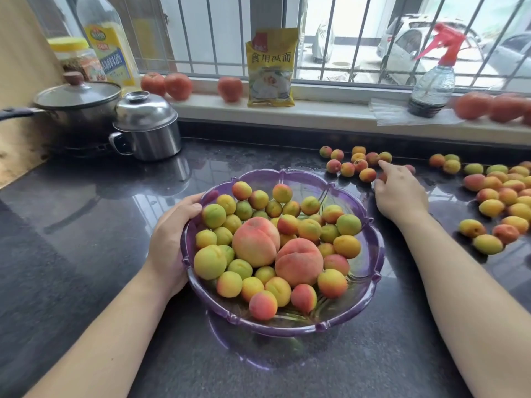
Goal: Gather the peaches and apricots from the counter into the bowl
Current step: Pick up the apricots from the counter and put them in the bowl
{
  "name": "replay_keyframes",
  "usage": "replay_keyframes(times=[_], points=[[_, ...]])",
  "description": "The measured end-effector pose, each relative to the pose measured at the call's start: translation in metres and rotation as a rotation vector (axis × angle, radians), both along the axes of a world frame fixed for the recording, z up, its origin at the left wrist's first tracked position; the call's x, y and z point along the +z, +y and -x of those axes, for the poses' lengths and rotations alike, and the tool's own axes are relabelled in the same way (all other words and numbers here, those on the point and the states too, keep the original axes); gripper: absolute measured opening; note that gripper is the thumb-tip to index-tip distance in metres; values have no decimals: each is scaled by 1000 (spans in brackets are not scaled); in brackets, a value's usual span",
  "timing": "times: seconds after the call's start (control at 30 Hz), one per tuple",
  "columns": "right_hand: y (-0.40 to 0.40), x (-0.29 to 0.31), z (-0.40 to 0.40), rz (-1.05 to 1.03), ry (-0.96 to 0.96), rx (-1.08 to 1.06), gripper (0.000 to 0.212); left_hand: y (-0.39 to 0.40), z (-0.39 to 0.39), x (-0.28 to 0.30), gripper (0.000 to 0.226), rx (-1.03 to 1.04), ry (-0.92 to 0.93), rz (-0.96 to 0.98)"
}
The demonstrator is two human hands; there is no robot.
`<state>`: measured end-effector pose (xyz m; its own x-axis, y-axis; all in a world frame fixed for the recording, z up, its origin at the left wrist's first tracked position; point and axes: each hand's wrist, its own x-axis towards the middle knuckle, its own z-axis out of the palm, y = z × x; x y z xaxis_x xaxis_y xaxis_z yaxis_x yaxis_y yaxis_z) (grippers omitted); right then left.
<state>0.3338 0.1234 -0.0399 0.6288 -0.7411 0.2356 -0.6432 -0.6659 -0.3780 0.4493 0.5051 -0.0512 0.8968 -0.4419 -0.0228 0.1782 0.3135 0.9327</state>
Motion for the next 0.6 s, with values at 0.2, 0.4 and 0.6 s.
replay_keyframes(times=[0.2,0.4,0.6], points=[[-6,-3,2,-14,-136,-54,34,-1,3,2,34,0,-19,-18],[-7,1,9,-100,-195,-35,29,0,3,2,36,3,-24,-12],[4,1,11,-53,-234,-6,29,2,-1,3,49,-36,10,-5]])
